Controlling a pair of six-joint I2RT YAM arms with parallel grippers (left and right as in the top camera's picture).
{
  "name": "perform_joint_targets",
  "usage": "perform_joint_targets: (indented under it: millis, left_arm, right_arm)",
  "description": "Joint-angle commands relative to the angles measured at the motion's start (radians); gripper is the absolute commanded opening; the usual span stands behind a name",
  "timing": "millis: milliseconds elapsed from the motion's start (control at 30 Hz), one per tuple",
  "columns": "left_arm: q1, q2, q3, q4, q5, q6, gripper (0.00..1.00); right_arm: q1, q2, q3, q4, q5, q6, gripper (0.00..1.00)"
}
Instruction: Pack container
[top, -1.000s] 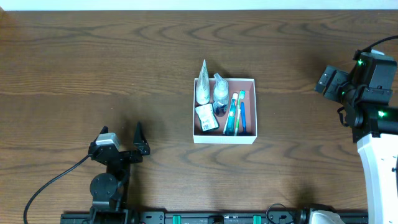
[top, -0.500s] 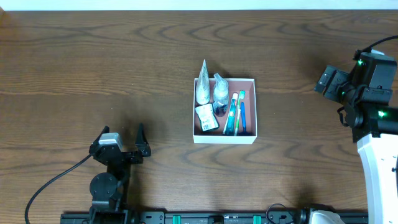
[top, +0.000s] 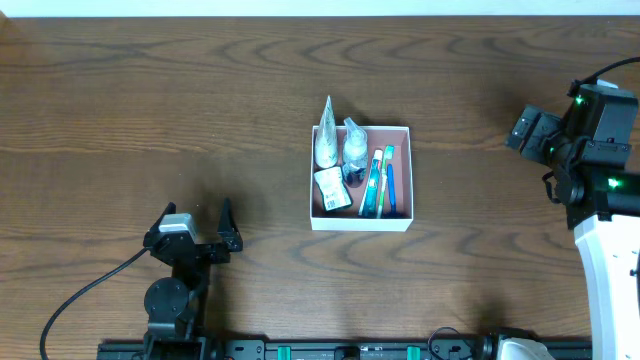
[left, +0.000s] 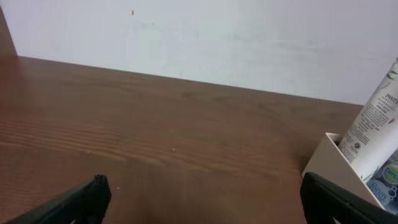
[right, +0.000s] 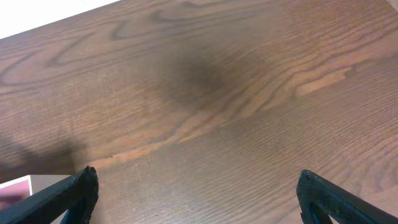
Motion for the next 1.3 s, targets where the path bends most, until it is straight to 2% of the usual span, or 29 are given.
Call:
perform_joint_targets:
  millis: [0, 200, 300, 500, 633, 700, 800, 1100, 1267]
  left_arm:
    - [0.005, -0.006, -0.018, -0.044, -0.005, 0.017, 0.98]
    - [0.005, -0.006, -0.018, -0.044, -0.005, 0.017, 0.98]
    - [0.005, -0.006, -0.018, -0.044, -0.005, 0.017, 0.98]
    - [0.005, -0.006, -0.018, -0.044, -0.005, 0.017, 0.98]
    - [0.005, -0.006, -0.018, -0.044, -0.005, 0.017, 0.98]
    - [0.005, -0.006, -0.018, -0.044, -0.005, 0.017, 0.98]
    - [0.005, -0.006, -0.018, -0.044, -0.005, 0.017, 0.98]
    - [0.005, -0.006, -0.018, -0.044, -0.005, 0.017, 0.98]
    - [0.005, -0.006, -0.018, -0.044, -0.005, 0.017, 0.98]
  right_arm:
    - [-0.006, 0.000, 0.009, 0.002, 0.006, 0.012, 0.99]
    - [-0.005, -0.006, 0.009, 0.001, 0.068, -0.019, 0.99]
    - [0.003, -0.073, 0.006, -0.019, 0.066, -0.019, 0.99]
    - [0.055, -0.293, -0.016, -0.096, 0.079, -0.035, 0.99]
    - [0.083, -0.481, -0.088, -0.087, 0.080, -0.034, 0.99]
    - [0.090, -0.575, -0.155, -0.026, 0.068, -0.034, 0.99]
    - [0.101, -0.738, -0.341, 0.189, 0.047, -0.035, 0.99]
    - [0.175, -0.960, -0.817, 0.761, 0.032, -0.034, 0.99]
    - [0.187, -1.053, -0.970, 0.862, 0.028, -0.030, 0.99]
